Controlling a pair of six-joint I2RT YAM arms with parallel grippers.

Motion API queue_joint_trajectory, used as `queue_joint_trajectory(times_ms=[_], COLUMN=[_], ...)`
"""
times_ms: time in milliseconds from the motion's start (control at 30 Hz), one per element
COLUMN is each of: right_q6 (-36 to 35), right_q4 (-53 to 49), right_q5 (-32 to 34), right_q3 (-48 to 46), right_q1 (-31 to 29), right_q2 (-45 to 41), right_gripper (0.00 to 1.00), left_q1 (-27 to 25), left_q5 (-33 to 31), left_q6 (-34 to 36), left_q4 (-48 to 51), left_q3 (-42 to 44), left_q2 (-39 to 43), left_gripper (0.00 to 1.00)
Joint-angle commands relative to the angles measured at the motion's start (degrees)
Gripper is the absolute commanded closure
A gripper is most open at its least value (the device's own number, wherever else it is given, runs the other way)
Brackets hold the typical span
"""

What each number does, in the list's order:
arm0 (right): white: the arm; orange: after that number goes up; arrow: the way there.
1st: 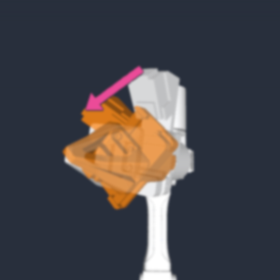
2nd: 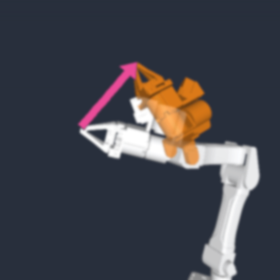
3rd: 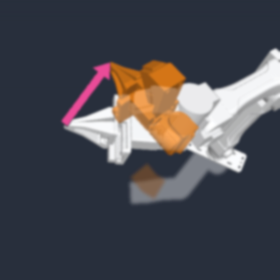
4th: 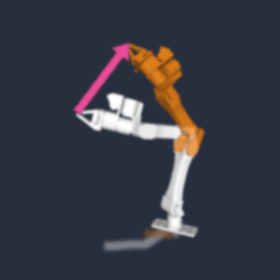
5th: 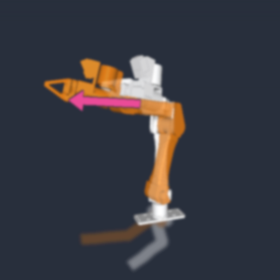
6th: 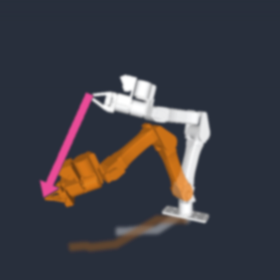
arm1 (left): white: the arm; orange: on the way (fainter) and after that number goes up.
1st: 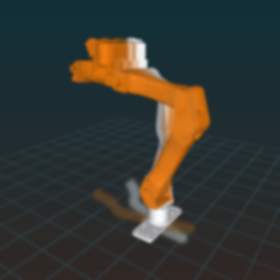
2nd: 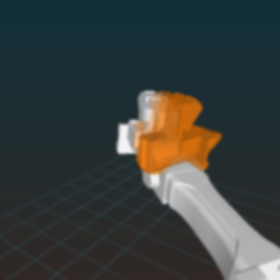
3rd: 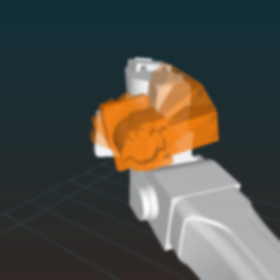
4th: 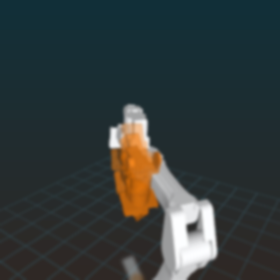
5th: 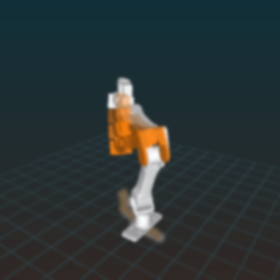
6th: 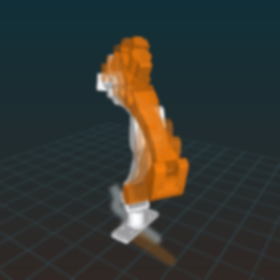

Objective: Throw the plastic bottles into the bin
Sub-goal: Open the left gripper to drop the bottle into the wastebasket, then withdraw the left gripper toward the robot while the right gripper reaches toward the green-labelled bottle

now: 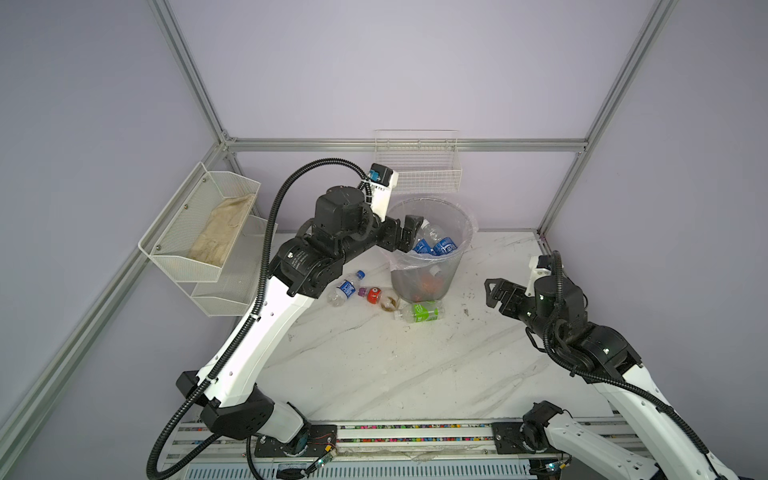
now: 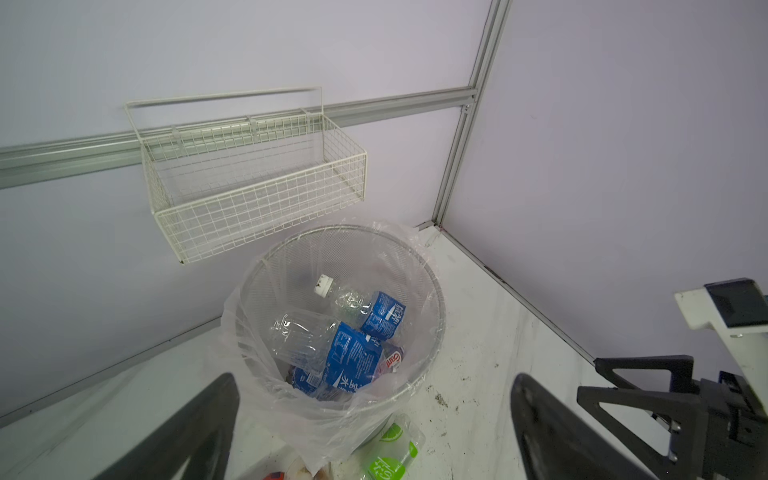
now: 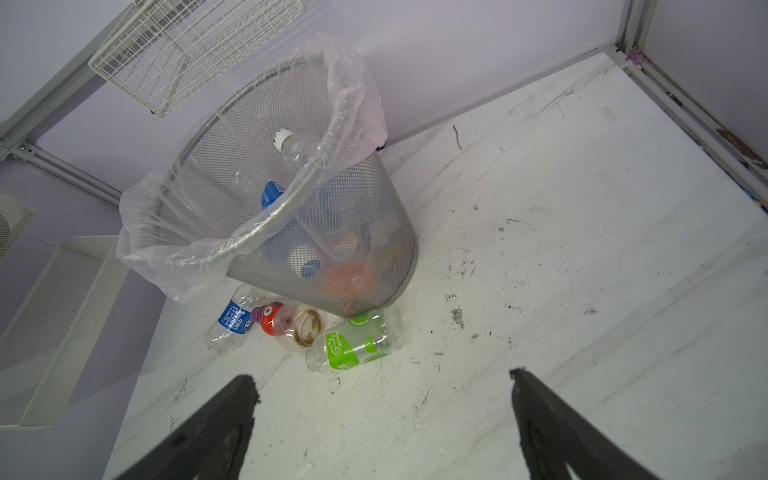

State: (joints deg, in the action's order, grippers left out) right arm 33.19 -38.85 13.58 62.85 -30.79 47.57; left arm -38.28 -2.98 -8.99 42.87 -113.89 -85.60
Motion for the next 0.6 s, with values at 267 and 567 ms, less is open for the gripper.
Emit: queue_joint_trajectory(times_ms=[267,567], right_q6=[0.39,2.13], right_q4=[-0.07,0.24], right_q5=[-1.33,-3.96], right_q3=[0.02,-2.09], right_q1=[0.19,0.15], right_q2=[0.96,2.65], right_gripper=[0.03,0.03], left_q1=[0.12,0.12], left_q5=[-0.52,-2.15], left_q6=[-0.52,-2.04], left_q4=[-2.89,-4.83], left_q3=[5.23,14.52], left_q2=[3.19,10.09], left_gripper=[0.0,0.0])
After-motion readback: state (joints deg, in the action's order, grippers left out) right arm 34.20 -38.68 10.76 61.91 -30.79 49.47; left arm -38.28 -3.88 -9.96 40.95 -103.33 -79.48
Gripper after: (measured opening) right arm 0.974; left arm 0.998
